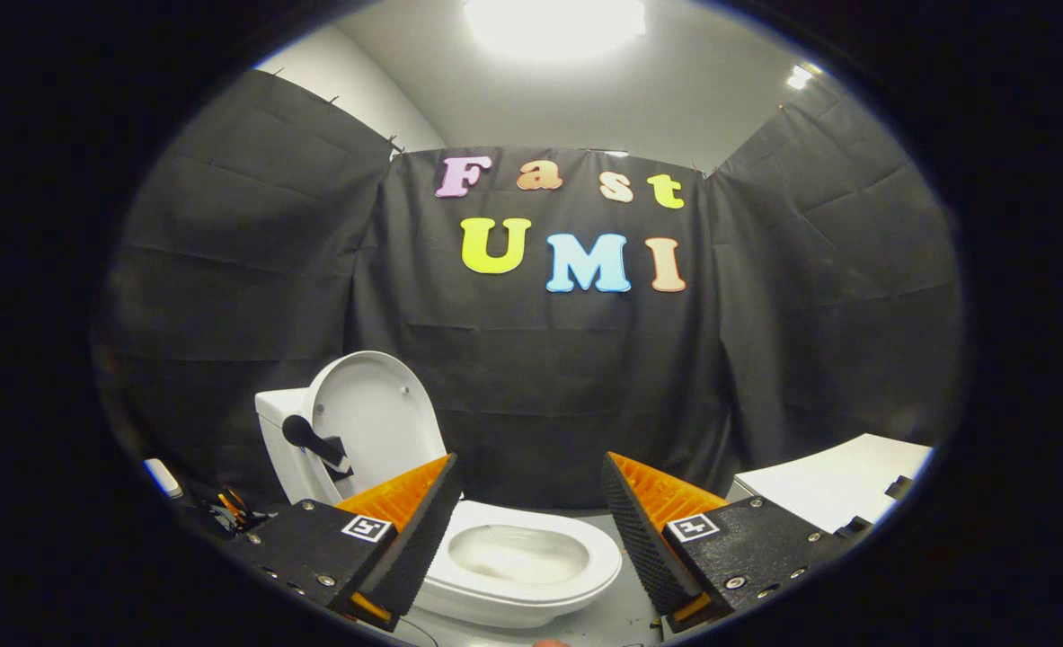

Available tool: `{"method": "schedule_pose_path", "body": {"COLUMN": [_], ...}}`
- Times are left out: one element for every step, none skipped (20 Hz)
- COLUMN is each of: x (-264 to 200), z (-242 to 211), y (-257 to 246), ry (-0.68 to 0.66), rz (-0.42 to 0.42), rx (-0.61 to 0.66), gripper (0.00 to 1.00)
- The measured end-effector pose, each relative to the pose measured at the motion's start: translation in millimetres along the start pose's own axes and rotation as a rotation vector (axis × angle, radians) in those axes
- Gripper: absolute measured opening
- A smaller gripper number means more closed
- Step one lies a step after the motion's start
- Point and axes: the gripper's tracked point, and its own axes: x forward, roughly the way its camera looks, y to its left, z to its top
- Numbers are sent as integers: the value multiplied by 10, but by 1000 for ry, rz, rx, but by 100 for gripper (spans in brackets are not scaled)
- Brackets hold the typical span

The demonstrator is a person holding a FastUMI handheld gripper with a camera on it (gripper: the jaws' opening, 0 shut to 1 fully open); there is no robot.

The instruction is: Open the toilet lid.

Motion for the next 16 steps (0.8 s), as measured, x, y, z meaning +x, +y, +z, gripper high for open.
{"method": "schedule_pose_path", "body": {"x": [-30,-58,-83,-96,-113,-127,-123,-129,-127,-116,-121,-112,-112,-104,-110,-109], "z": [-39,-85,-128,-170,-204,-246,-289,-325,-335,-328,-308,-312,-335,-369,-387,-402], "y": [-84,-168,-244,-319,-391,-433,-465,-471,-469,-473,-466,-459,-444,-428,-419,-440], "ry": [6,13,19,26,31,36,43,51,54,52,48,47,52,59,65,68], "rz": [-16,-34,-49,-68,-85,-98,-107,-113,-113,-112,-111,-109,-105,-99,-95,-95], "rx": [3,8,16,24,35,43,45,41,38,39,45,50,54,54,52,49], "gripper": [95,95,95,95,95,95,95,95,95,95,95,95,95,95,95,95]}}
